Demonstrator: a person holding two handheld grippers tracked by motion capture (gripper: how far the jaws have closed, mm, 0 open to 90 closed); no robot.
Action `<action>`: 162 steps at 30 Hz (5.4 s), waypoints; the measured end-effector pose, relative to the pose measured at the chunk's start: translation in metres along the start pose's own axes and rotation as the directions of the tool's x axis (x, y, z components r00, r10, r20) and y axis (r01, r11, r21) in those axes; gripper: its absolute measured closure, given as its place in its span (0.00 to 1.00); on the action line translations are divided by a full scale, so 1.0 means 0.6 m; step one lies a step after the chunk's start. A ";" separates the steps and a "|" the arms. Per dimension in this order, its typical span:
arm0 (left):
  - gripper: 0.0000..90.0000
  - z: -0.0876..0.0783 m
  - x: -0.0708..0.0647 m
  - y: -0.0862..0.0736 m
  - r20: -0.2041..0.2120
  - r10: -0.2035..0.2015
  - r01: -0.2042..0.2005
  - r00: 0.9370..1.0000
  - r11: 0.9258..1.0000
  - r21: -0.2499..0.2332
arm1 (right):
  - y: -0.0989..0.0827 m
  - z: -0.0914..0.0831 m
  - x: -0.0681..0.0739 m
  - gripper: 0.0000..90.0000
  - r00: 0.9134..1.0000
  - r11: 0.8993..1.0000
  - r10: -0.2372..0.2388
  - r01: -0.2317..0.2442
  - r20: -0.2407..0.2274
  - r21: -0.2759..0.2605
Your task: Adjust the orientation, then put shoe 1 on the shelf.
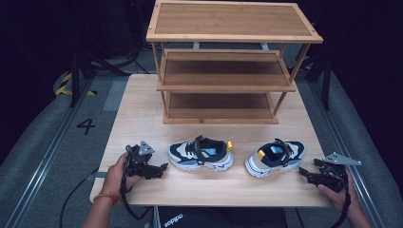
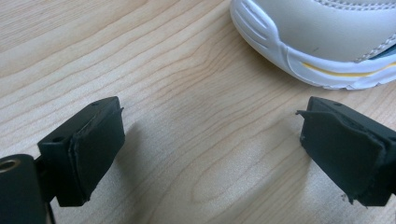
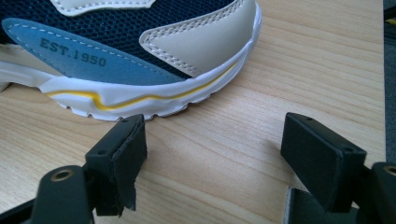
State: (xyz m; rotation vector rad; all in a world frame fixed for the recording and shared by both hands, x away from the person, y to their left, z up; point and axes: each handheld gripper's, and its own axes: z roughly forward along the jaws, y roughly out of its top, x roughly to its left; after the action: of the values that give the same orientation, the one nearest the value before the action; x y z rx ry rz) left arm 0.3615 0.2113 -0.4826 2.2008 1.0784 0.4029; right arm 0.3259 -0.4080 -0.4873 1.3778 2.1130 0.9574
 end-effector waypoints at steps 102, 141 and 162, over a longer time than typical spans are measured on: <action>0.76 0.029 -0.241 0.199 0.462 0.251 -0.420 0.850 0.853 0.310 | 0.002 0.003 0.001 0.25 1.000 1.000 0.012 -0.012 0.013 0.001; 0.81 -0.010 -0.230 0.194 0.550 0.391 -0.611 0.738 0.732 0.300 | 0.002 0.002 0.001 0.24 1.000 1.000 0.013 -0.013 0.016 0.002; 0.81 -0.067 -0.249 0.278 0.543 0.515 -0.693 0.664 0.697 0.186 | 0.001 0.002 0.001 0.25 1.000 1.000 0.017 -0.017 0.019 0.000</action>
State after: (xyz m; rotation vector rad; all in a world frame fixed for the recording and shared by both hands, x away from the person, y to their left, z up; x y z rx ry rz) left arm 0.3467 0.0347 -0.3399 2.7966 0.1055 -0.0757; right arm 0.3269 -0.4068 -0.4875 1.4020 2.0902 0.9474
